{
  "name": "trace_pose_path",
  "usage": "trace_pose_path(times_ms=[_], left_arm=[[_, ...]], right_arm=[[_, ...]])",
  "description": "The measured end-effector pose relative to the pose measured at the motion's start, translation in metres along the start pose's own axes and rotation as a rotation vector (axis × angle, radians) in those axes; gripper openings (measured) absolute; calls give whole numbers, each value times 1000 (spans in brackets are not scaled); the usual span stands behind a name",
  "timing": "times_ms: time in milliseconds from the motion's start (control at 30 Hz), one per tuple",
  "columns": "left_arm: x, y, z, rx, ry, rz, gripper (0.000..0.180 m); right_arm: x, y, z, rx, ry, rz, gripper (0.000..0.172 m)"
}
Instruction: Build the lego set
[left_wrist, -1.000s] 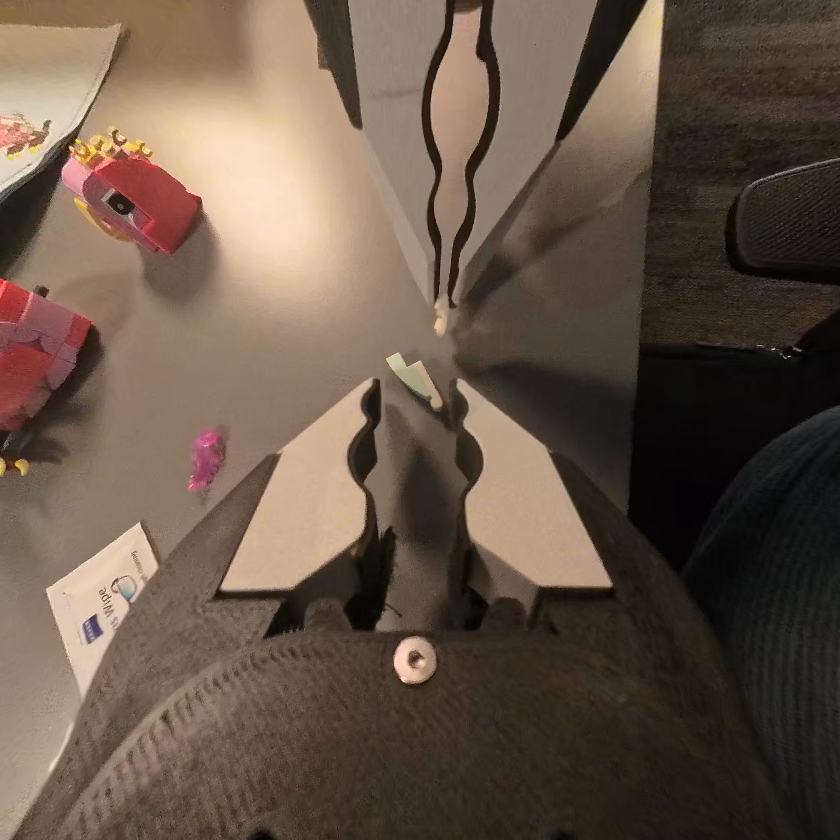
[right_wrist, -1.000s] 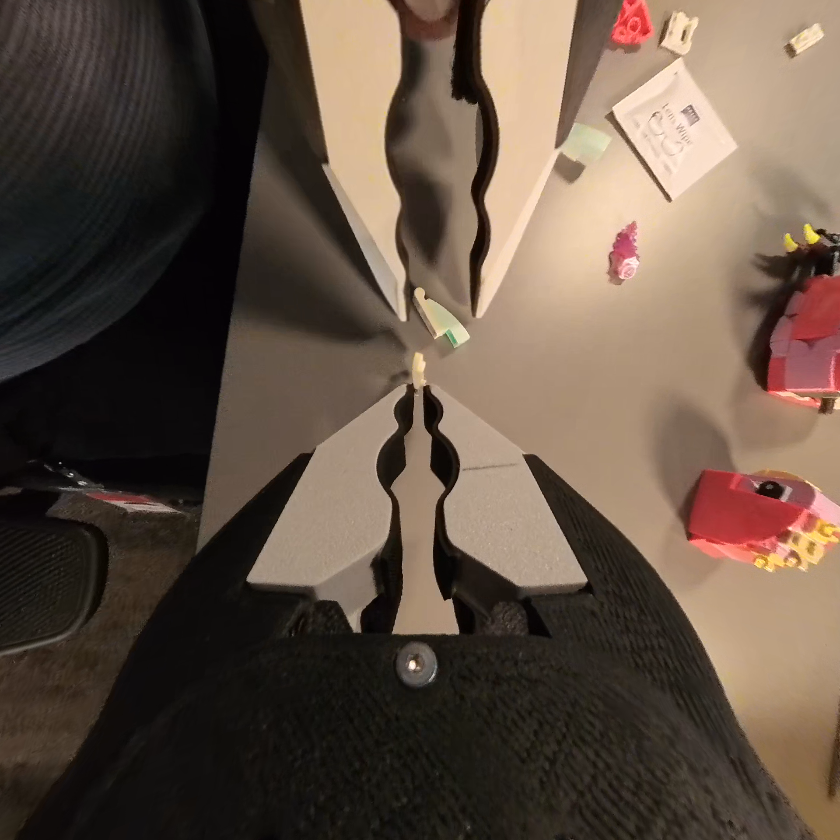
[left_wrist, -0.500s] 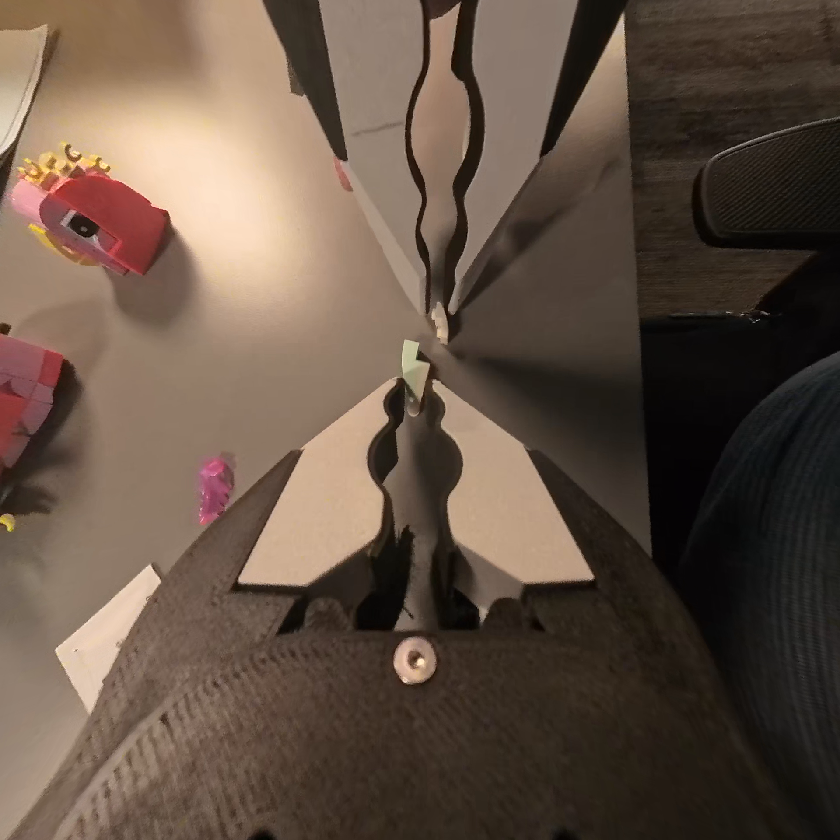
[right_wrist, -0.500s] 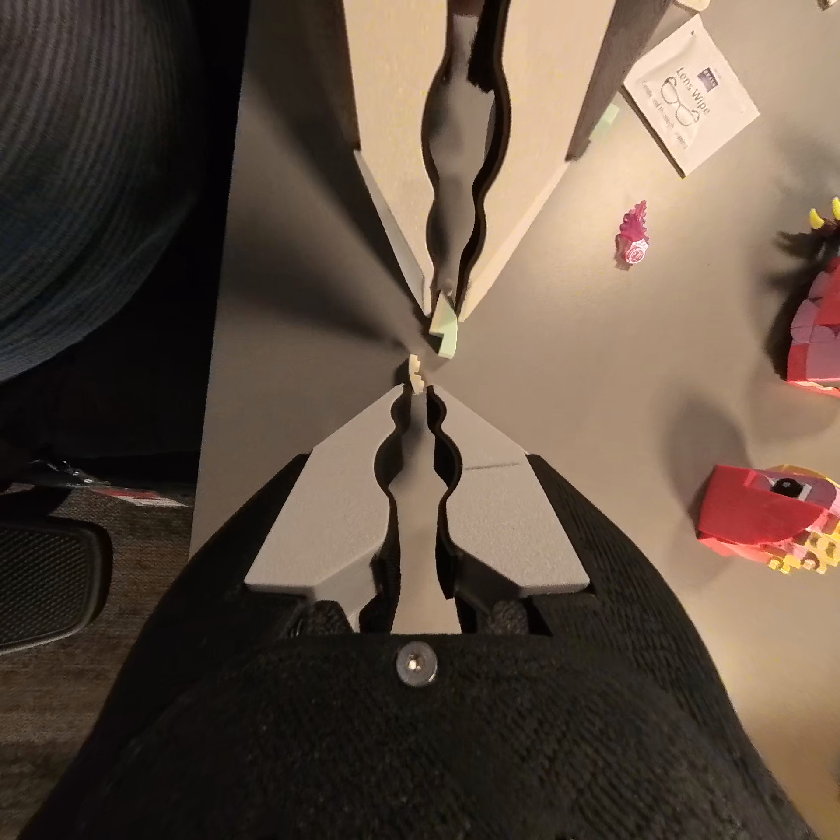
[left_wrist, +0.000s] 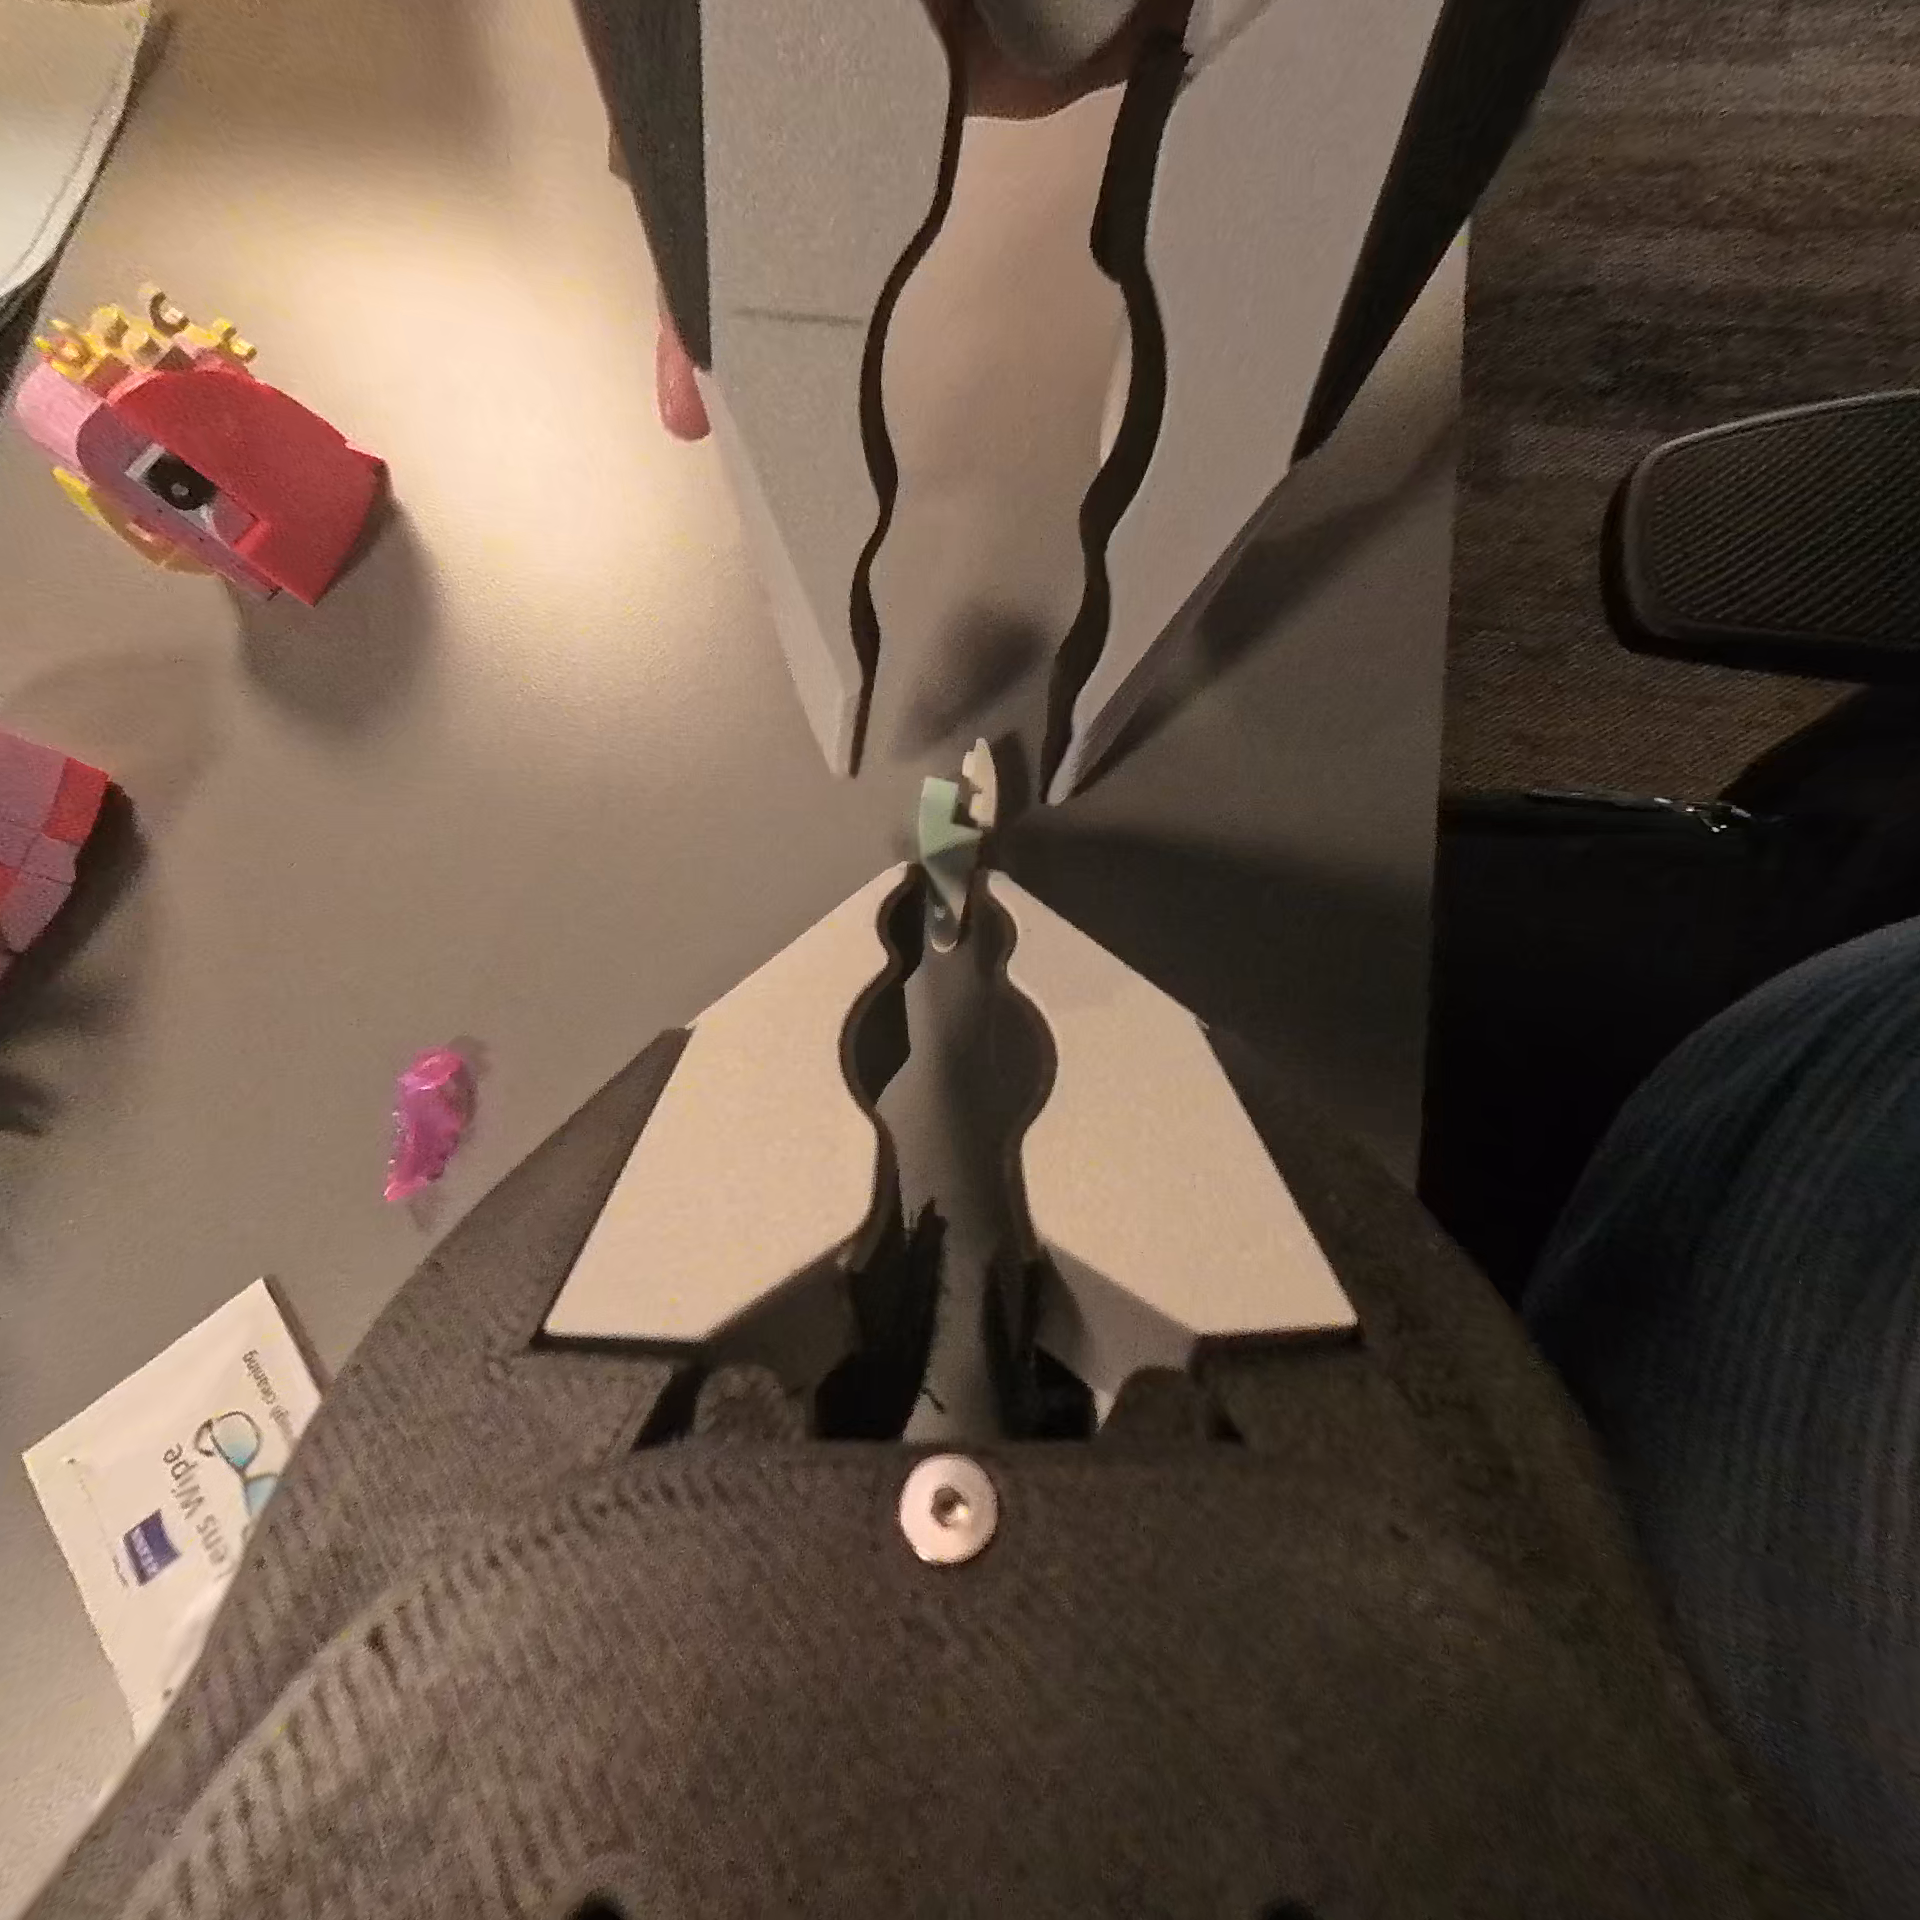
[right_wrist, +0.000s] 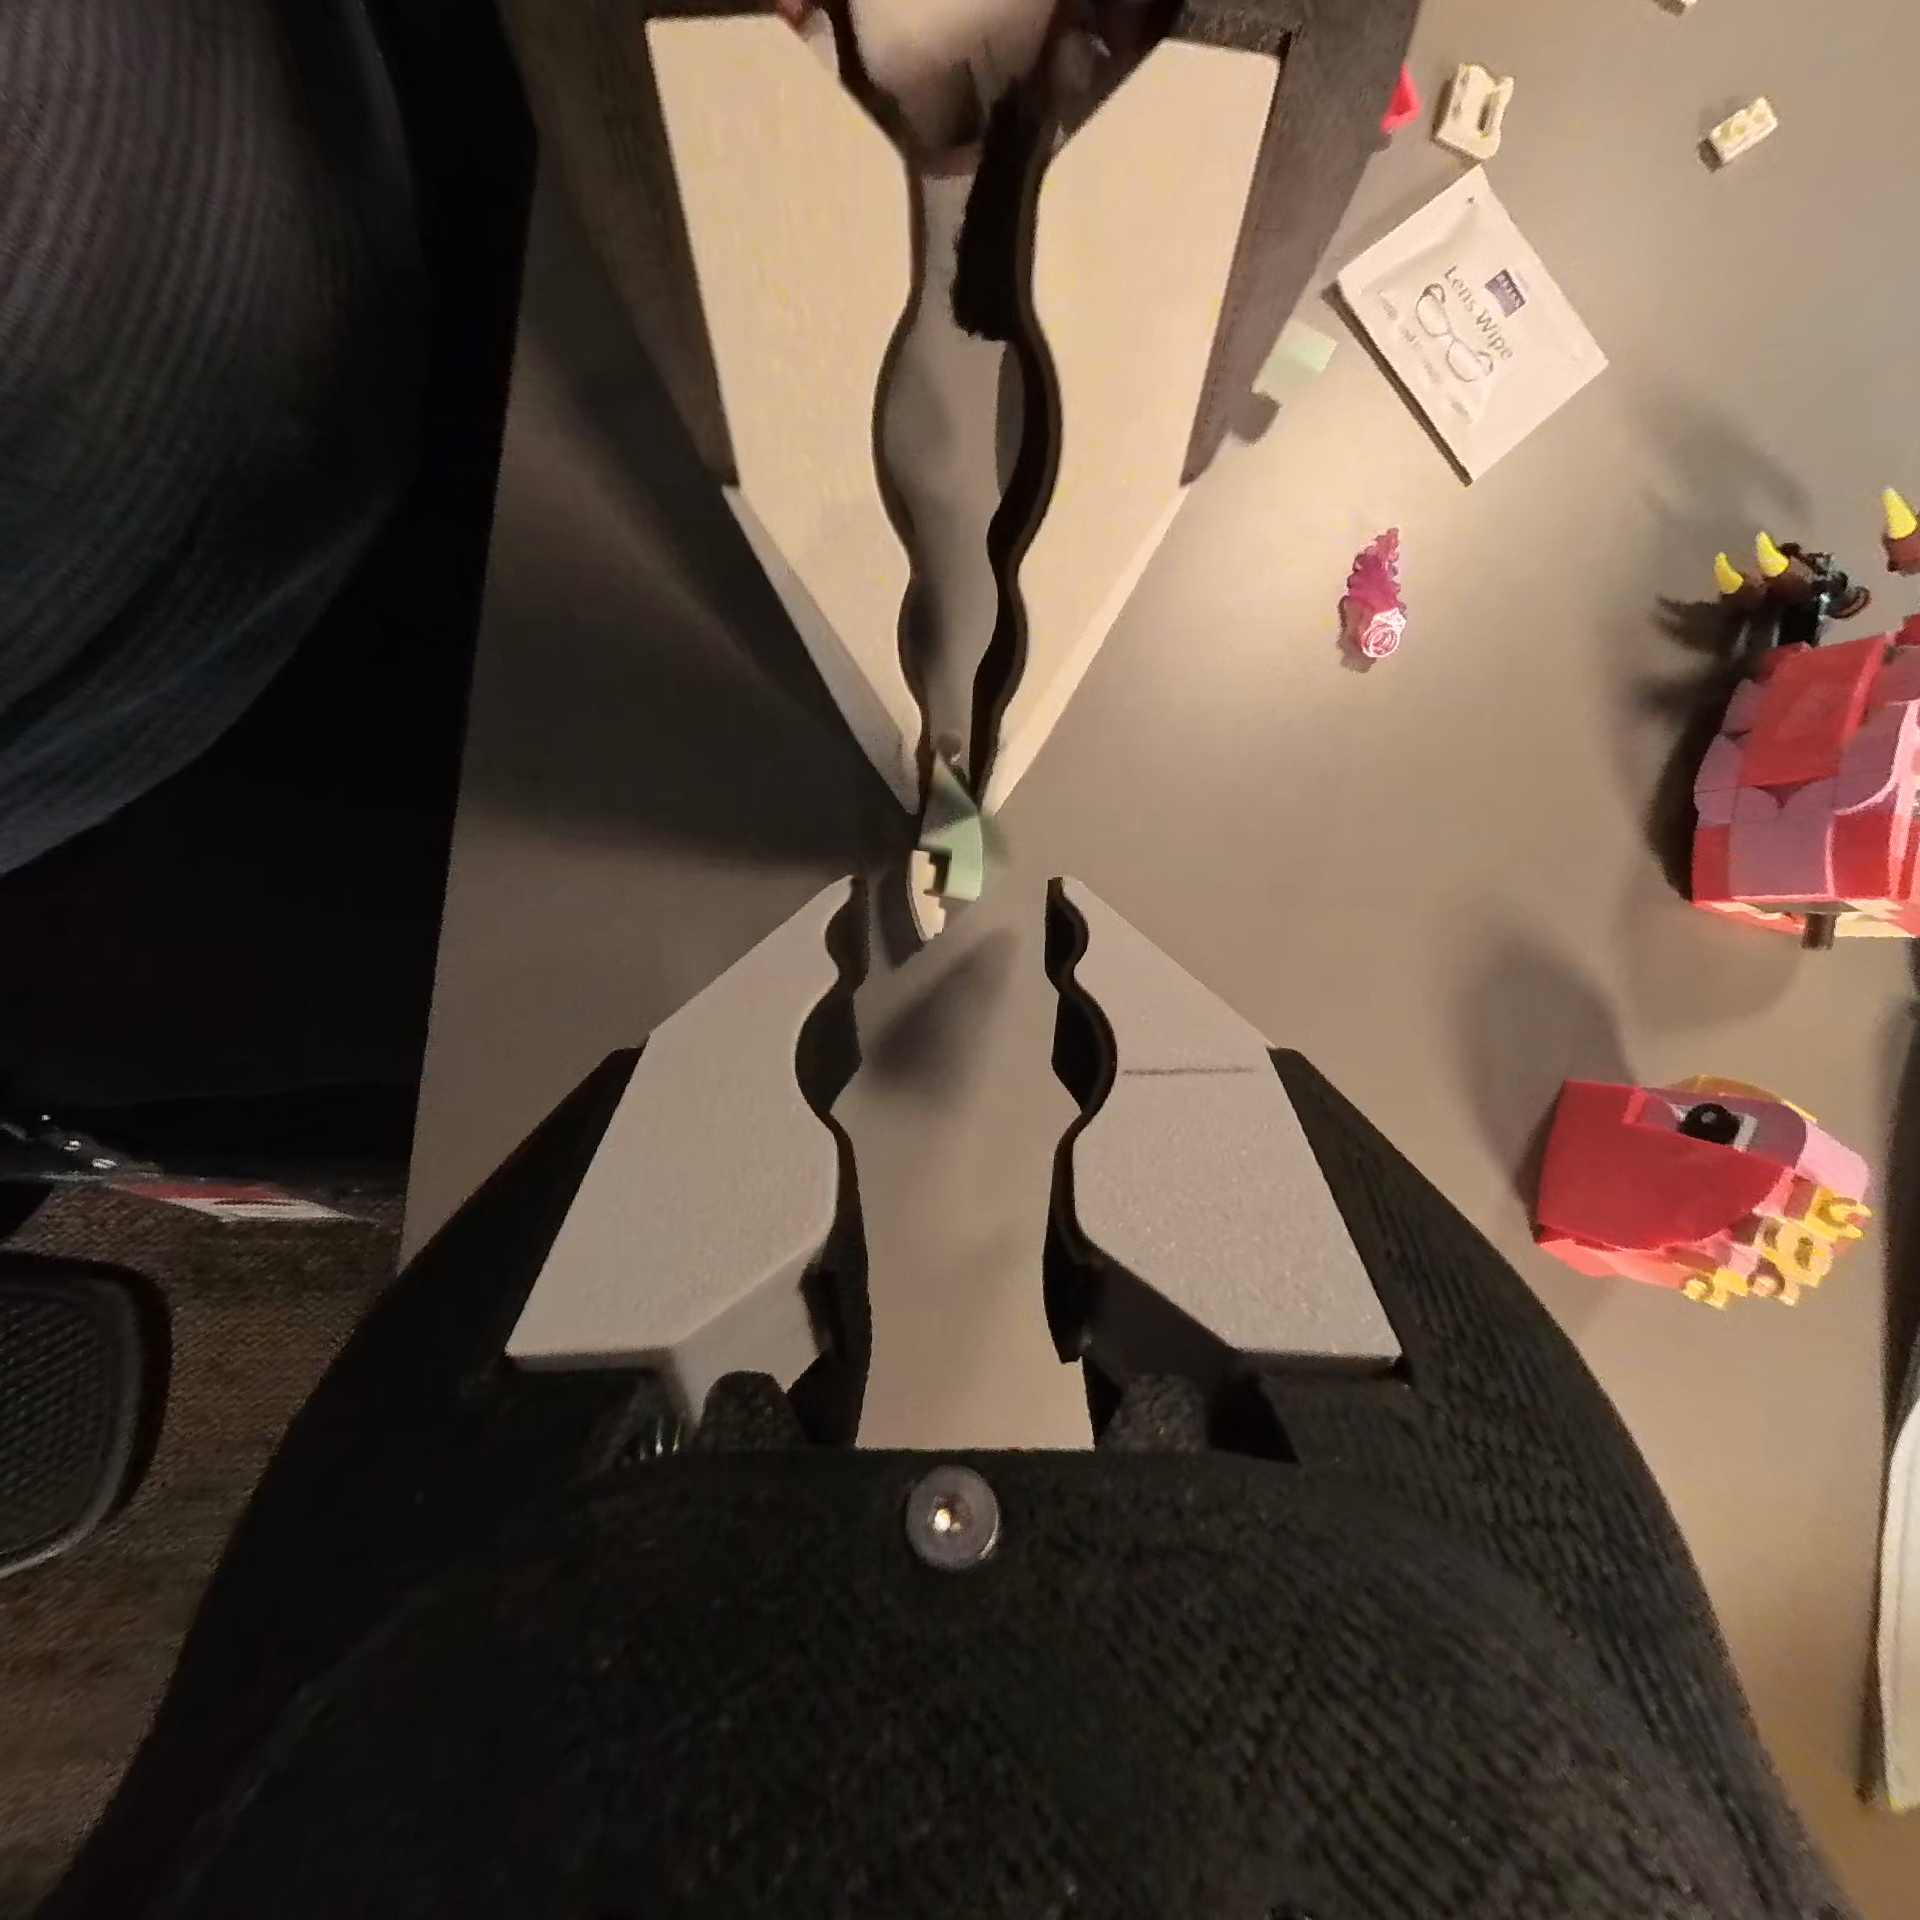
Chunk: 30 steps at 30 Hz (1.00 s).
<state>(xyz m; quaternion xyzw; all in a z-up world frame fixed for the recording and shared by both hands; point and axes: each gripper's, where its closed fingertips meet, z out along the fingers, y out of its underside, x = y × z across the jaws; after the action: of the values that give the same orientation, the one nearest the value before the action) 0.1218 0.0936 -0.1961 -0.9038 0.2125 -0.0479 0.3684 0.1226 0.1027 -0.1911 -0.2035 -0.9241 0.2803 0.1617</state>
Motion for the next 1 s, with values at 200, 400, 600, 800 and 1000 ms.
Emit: trace_pose_path(times_ms=[200,400,600,800,1000], left_arm=[[2,-1,1,-18,-31,-7,7],[3,-1,1,-31,-31,-11,8],[4,-2,1,-4,-36,67,7],[-4,-11,-10,107,-156,217,7],[-11,-23,-23,174,-241,292,7]], right_arm=[[0,1,2,-11,-17,-14,23],[-2,-1,4,-7,-25,-27,11],[-4,-1,4,-36,-22,-40,9],[5,-12,-7,-93,126,-169,7],[14,-22,-20,-123,200,-220,6]])
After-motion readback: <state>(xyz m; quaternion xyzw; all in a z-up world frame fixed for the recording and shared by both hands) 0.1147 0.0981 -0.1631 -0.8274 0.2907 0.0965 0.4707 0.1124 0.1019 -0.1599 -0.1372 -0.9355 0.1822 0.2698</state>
